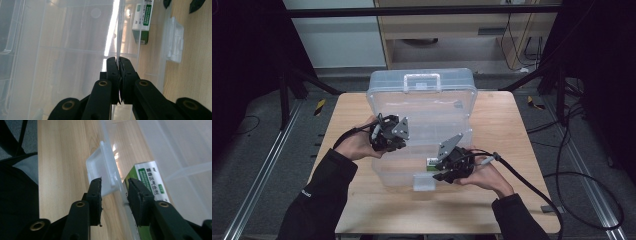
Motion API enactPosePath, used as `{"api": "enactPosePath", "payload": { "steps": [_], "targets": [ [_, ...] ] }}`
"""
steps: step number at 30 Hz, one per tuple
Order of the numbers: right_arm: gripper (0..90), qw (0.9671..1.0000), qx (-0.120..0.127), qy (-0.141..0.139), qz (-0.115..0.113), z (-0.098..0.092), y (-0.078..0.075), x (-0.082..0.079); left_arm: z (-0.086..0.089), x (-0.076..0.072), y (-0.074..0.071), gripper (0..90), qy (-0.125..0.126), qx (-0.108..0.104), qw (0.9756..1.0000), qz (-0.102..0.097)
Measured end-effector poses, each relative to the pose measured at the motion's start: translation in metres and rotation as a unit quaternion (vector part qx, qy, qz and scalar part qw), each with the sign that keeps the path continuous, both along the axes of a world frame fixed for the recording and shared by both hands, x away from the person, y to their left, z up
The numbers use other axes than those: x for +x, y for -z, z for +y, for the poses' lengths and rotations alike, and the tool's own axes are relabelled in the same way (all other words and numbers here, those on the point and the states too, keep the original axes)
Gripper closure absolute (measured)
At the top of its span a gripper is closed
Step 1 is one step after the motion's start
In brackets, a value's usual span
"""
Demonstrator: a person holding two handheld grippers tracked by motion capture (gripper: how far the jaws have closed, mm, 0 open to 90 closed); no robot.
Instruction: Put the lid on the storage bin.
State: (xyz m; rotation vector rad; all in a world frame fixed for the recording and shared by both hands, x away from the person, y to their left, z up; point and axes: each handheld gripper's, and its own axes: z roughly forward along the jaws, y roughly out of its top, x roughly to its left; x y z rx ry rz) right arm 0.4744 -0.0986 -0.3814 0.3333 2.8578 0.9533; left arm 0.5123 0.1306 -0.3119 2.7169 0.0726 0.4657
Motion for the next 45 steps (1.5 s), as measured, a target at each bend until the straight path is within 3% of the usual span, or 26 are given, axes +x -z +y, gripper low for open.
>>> {"api": "enactPosePath", "payload": {
  "steps": [10, 16, 21, 25, 29, 38, 45],
  "targets": [
    [75.1, 0.9965, 0.065, 0.049, -0.018, -0.029, -0.037, -0.008, -0.001, 0.000, 0.000, 86.7, -0.001, 0.004, 1.0000, 0.002],
    [79.0, 0.9900, 0.106, 0.088, -0.033, -0.048, -0.055, -0.006, -0.001, -0.001, 0.000, 86.7, -0.001, 0.006, 1.0000, 0.002],
    [82.1, 0.9777, 0.146, 0.141, -0.053, -0.063, -0.067, 0.002, -0.001, 0.000, 0.000, 86.7, 0.000, 0.006, 1.0000, 0.005],
    [83.8, 0.9643, 0.172, 0.190, -0.065, -0.073, -0.073, 0.015, -0.001, -0.001, 0.001, 86.7, 0.000, 0.007, 1.0000, 0.005],
    [85.6, 0.9528, 0.183, 0.232, -0.070, -0.081, -0.074, 0.029, -0.001, -0.002, 0.001, 86.7, 0.000, 0.008, 1.0000, 0.005],
    [90.0, 0.9363, 0.203, 0.277, -0.073, -0.091, -0.073, 0.049, -0.001, -0.003, 0.002, 86.6, 0.001, 0.009, 0.9999, 0.008],
    [90.0, 0.9299, 0.207, 0.295, -0.072, -0.096, -0.073, 0.056, -0.001, -0.004, 0.004, 86.6, 0.002, 0.010, 0.9999, 0.010]
  ]
}}
